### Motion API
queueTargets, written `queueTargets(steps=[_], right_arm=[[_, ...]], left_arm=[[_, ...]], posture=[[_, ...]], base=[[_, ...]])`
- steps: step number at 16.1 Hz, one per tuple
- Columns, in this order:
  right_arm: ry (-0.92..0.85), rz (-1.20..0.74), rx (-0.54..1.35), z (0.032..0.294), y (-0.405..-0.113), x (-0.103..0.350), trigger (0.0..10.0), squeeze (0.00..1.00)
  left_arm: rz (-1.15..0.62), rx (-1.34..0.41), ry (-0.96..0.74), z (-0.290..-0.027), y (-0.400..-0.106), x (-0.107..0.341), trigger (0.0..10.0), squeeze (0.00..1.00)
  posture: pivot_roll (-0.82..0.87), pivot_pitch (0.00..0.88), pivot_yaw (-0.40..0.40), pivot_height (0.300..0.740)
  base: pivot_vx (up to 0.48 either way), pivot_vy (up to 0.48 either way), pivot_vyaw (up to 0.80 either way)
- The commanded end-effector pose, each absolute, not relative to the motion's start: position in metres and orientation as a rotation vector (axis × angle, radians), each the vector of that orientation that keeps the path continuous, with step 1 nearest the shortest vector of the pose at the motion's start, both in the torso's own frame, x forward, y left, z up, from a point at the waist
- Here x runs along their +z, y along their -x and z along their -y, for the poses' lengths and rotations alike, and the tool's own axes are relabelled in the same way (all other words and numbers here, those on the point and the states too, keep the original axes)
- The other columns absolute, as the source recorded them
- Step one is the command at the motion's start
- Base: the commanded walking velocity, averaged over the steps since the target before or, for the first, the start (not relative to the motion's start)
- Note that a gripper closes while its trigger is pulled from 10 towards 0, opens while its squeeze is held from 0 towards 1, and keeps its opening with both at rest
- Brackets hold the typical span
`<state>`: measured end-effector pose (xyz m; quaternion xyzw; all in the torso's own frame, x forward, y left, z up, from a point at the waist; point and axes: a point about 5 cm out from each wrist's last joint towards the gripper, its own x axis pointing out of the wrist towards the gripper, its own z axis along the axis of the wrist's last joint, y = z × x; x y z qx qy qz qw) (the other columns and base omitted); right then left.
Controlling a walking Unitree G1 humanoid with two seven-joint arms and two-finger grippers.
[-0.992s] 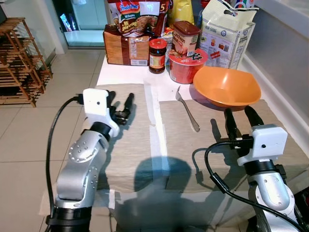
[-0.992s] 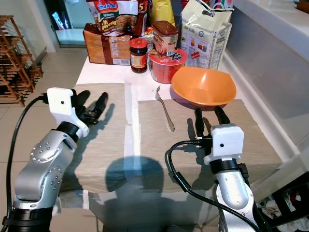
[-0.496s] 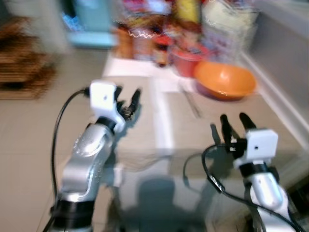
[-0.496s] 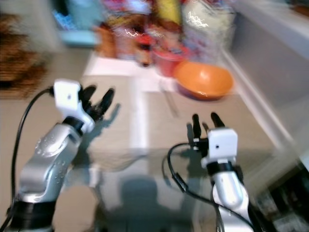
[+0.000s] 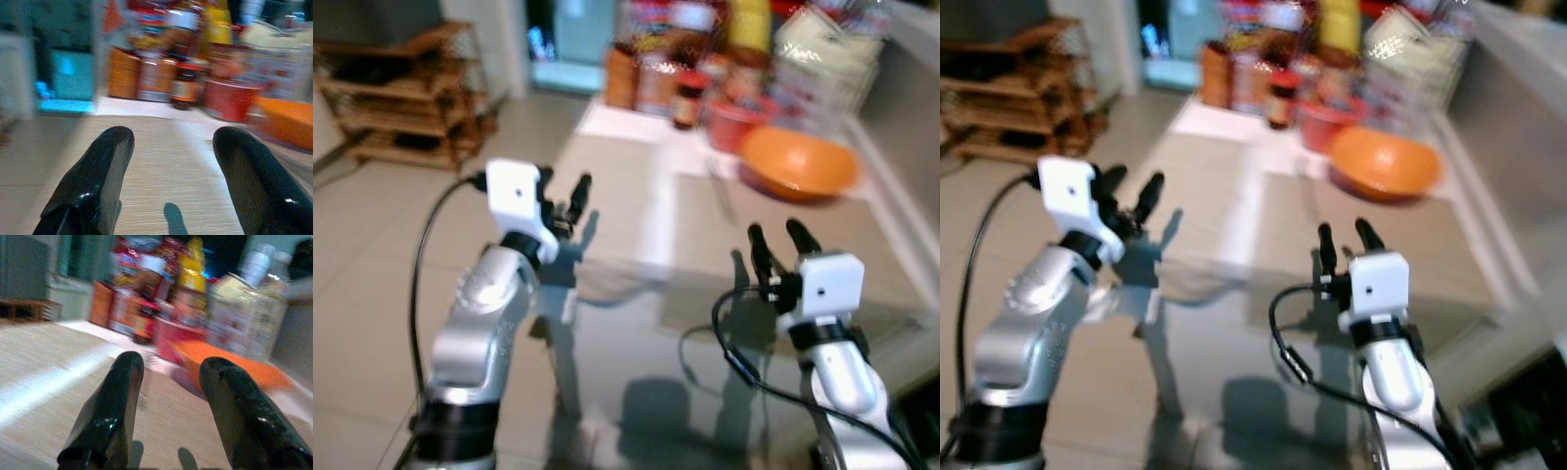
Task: Setting the table
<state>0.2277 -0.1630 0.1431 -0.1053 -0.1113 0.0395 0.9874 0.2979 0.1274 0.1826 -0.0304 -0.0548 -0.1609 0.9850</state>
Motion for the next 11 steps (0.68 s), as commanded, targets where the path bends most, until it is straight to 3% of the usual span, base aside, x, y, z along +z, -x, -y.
queueTargets(steps=[1,3,5,11], right_arm=[[0.213,0.234,0.069,0.164,-0.227,0.144,10.0,0.0],[0.194,0.202,0.073,0.163,-0.229,0.141,10.0,0.0],[0.214,0.217,0.07,0.163,-0.229,0.142,10.0,0.0],[0.222,0.221,0.094,0.159,-0.23,0.14,10.0,0.0]], left_arm=[[0.123,-0.366,0.038,-0.121,-0.299,0.187,10.0,0.0],[0.125,-0.373,0.043,-0.12,-0.301,0.188,10.0,0.0],[0.121,-0.366,0.062,-0.12,-0.302,0.188,10.0,0.0],[-0.02,-0.351,-0.06,-0.12,-0.322,0.177,10.0,0.0]], posture=[[-0.1,0.001,-0.005,0.74],[-0.1,0.0,-0.001,0.74],[-0.1,0.0,-0.001,0.74],[-0.1,0.0,0.003,0.74]], base=[[0.0,-0.439,0.0],[0.144,-0.397,-0.76],[0.0,0.0,-0.71],[0.0,0.0,0.0]])
